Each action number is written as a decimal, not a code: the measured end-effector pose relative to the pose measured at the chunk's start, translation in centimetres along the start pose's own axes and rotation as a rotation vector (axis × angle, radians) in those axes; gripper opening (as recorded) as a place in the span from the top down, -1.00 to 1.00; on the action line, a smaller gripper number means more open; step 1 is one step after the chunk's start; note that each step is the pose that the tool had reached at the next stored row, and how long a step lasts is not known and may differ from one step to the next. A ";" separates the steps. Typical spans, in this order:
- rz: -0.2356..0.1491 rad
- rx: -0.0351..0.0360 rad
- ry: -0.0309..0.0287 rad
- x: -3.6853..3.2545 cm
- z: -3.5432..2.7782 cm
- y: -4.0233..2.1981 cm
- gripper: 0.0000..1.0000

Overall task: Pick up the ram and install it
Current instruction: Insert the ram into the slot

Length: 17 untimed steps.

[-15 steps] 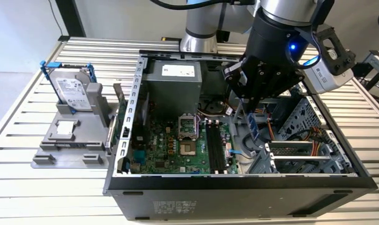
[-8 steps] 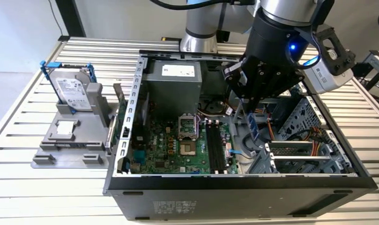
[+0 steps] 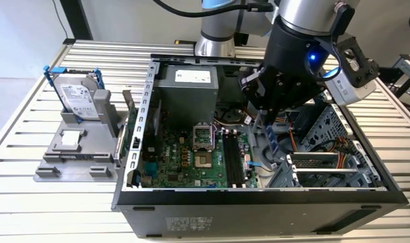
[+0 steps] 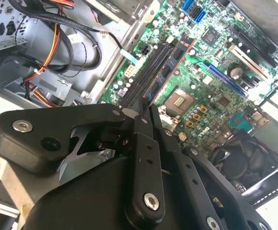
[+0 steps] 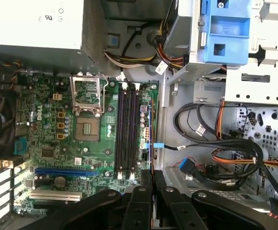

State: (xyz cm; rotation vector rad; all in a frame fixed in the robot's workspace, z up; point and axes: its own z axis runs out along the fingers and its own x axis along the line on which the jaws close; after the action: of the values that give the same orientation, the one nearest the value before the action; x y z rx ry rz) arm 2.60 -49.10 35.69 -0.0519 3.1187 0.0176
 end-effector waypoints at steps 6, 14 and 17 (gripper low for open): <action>0.003 0.0009 0.0000 0.02 0.80 0.83 1.00; 0.039 0.0116 -0.0006 0.01 1.77 1.51 1.00; 0.088 0.0130 -0.0015 0.02 2.18 1.50 1.00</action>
State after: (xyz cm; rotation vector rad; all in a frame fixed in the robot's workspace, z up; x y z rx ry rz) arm 2.58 -47.58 33.54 0.0852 3.1167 -0.0012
